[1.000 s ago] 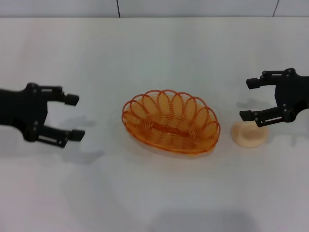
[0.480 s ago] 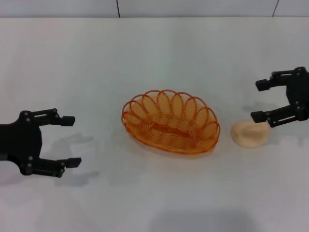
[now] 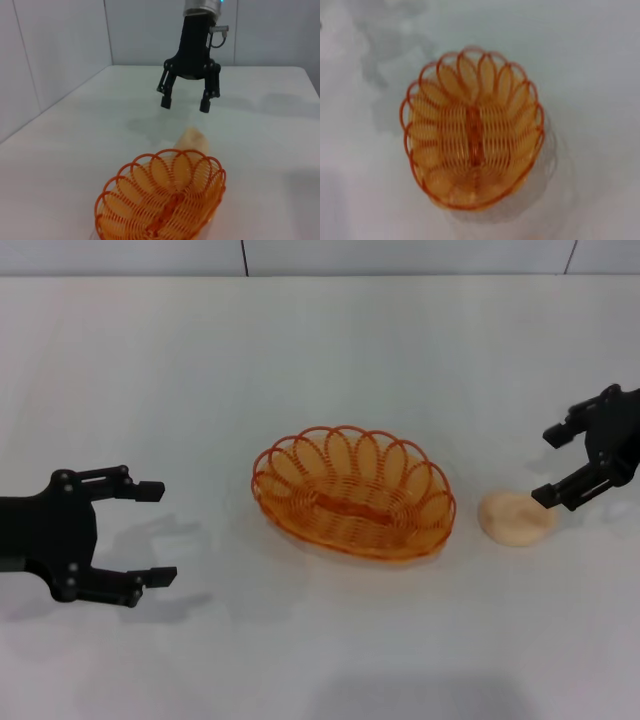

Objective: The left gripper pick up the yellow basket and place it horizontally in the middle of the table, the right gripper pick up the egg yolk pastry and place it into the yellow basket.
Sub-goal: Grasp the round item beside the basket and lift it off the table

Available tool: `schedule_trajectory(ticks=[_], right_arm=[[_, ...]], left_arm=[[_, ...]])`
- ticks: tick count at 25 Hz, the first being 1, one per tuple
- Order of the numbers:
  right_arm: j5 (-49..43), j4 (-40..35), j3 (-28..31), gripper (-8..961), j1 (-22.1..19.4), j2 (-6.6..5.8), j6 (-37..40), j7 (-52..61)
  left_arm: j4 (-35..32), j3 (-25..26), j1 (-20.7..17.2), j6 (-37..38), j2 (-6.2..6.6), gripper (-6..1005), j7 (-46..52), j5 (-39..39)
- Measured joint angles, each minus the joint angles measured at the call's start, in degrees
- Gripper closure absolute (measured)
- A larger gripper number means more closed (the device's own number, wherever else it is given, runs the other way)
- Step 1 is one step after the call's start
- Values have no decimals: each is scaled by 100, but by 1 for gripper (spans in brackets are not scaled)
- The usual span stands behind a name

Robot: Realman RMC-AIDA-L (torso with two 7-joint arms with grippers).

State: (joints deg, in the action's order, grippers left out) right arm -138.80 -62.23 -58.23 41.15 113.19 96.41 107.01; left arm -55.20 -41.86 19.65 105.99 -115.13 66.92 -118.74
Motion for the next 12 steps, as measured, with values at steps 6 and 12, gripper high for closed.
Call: schedule_trajectory(ticks=[6,12], right_arm=[[-934,203,-388,84,450,121,4,395],[-1237,650,-565,84,701,215,-248,453]], left_arm=[[0,-4,35,-16,-13,108,31,-46],[1,-8,57,-81,-91,108,37,-62]])
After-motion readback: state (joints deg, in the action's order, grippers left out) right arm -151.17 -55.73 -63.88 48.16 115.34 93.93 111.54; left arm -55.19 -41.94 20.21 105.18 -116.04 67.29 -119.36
